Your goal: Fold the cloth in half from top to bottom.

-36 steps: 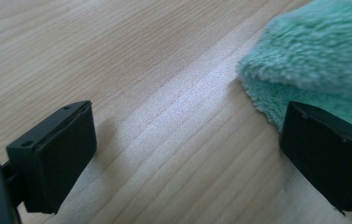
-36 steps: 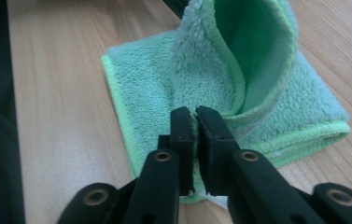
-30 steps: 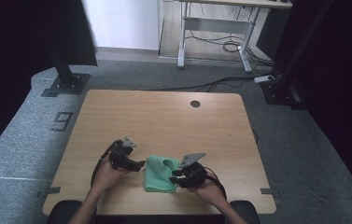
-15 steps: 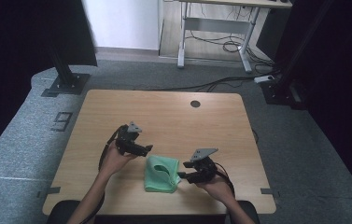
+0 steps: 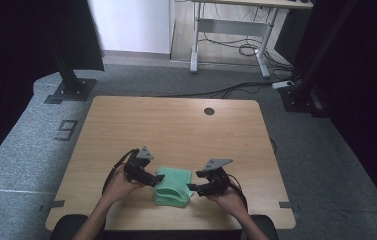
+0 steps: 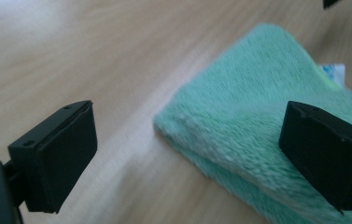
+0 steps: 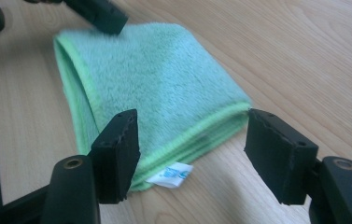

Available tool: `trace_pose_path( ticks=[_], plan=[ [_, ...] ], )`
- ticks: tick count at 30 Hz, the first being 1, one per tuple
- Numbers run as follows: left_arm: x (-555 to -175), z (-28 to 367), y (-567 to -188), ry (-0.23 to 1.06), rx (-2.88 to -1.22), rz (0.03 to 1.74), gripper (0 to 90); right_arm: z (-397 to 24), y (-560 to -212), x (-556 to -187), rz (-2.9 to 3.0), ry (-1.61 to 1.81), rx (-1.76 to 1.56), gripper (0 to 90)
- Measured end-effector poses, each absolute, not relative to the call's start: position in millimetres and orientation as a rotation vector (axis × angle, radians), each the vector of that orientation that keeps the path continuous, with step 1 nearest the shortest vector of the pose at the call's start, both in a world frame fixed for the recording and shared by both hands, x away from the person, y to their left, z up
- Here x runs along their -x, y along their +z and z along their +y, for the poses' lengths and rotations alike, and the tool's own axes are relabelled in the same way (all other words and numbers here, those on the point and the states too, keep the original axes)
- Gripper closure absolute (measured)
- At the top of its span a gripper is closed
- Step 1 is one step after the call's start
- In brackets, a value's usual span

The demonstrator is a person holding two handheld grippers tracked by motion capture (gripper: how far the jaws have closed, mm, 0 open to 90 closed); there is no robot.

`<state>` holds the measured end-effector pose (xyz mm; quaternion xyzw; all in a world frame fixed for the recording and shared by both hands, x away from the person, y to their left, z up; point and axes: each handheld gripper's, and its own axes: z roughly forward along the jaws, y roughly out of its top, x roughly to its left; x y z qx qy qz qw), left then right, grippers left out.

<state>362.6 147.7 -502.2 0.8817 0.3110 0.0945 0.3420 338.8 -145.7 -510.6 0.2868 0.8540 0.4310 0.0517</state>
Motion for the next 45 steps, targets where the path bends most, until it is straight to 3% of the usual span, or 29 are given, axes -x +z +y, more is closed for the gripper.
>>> trace_pose_path(
  ticks=[13,27,36,45],
  plan=[
    [-332.0,146.1,-522.7,0.263,-2.366,0.804,4.2,-126.1,-526.4,-329.7,2.624,1.237,-0.853,19.5],
    [-331.1,139.2,-537.6,0.307,-2.381,0.833,3.1,-123.2,-542.6,-332.3,2.622,1.064,-0.847,24.8],
    [-353.6,138.0,-542.0,0.332,-2.329,0.9,0.0,-124.6,-542.9,-351.4,2.578,1.041,-0.868,25.4],
    [-353.1,138.1,-540.3,0.335,-2.306,0.904,2.5,-126.6,-536.7,-357.7,2.609,1.073,-0.867,37.3]
  ],
)
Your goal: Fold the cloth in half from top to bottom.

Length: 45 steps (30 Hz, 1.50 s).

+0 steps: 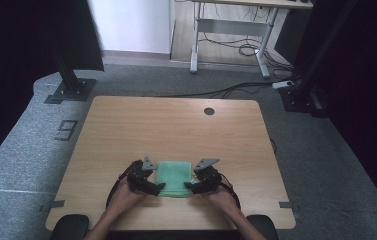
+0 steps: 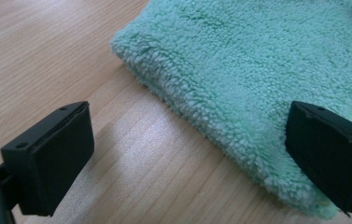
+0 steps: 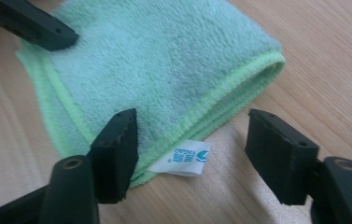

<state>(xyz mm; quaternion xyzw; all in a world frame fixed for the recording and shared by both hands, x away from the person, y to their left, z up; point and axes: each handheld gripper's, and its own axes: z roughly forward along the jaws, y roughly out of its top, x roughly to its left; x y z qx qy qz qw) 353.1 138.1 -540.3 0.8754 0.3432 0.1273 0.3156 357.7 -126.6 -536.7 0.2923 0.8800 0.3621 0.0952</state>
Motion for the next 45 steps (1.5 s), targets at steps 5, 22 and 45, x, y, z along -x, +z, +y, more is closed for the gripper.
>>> trace_pose_path(
  ticks=[5,22,45],
  plan=[
    [-350.7,144.0,-535.2,0.314,-2.263,0.918,3.5,-128.0,-522.6,-349.6,2.621,1.164,-0.839,55.0],
    [-347.5,148.6,-537.8,0.332,-2.275,0.946,4.9,-106.8,-522.9,-330.1,2.727,1.032,-0.648,89.2],
    [-333.5,151.4,-535.3,0.288,-2.306,0.919,5.2,-116.5,-535.3,-319.0,2.693,1.031,-0.774,39.3]
  ],
)
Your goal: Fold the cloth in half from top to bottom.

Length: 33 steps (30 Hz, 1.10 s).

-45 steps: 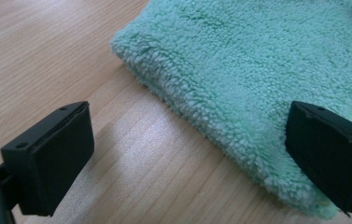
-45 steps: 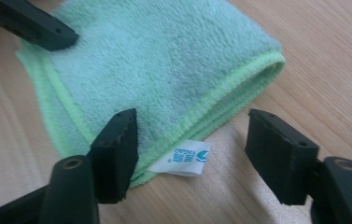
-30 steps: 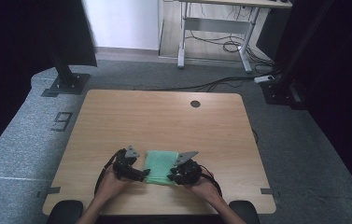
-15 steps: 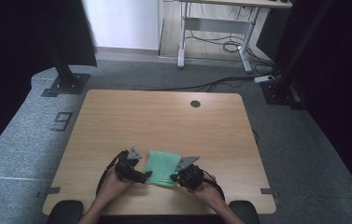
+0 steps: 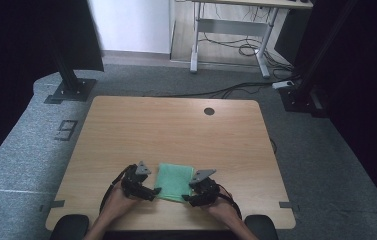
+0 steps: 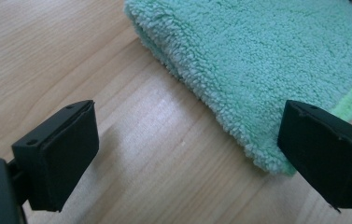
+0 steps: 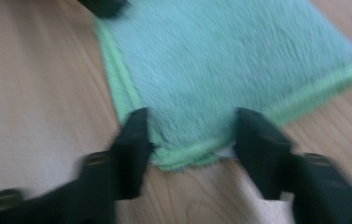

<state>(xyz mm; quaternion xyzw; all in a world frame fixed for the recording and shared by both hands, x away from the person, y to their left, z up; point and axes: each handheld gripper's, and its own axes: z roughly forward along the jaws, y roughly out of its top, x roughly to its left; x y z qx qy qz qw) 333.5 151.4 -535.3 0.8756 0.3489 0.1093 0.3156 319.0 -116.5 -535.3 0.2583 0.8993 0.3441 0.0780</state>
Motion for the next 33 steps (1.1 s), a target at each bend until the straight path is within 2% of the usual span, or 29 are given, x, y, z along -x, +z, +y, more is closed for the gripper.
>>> trace_pose_path(
  ticks=[3,11,33],
  plan=[
    [-333.6,148.7,-537.8,0.299,-2.321,0.92,6.2,-117.6,-539.4,-319.2,2.683,1.05,-0.802,38.6],
    [-345.8,144.0,-540.6,0.319,-2.317,0.934,3.2,-121.2,-539.6,-329.5,2.659,1.056,-0.835,47.1],
    [-399.1,133.0,-542.3,0.411,-2.271,0.98,0.8,-132.9,-540.6,-385.2,2.577,1.044,-0.941,47.1]
  ],
)
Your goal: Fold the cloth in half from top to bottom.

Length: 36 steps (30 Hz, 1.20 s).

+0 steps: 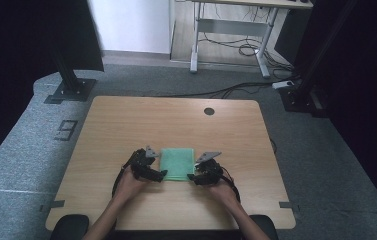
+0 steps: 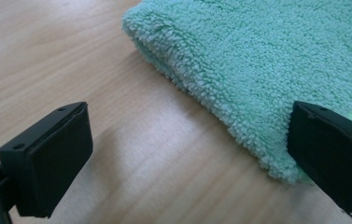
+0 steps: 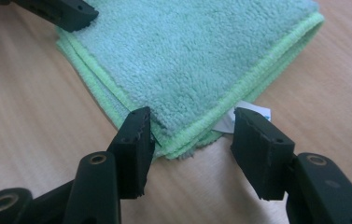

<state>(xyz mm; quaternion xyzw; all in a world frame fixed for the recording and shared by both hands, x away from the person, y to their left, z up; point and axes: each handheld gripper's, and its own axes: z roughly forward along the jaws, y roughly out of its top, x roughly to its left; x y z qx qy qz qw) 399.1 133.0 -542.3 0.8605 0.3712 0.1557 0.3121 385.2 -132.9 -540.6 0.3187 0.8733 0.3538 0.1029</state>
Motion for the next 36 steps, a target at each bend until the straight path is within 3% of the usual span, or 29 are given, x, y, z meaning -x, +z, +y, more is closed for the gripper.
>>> trace_pose_path(
  ticks=[22,36],
  plan=[
    [-426.8,135.4,-543.7,0.432,-2.22,1.051,0.9,-129.3,-541.4,-408.4,2.56,1.06,-0.965,48.9],
    [-419.1,137.4,-531.5,0.405,-2.196,0.999,1.5,-130.4,-535.9,-405.8,2.543,1.082,-0.959,37.8]
  ],
)
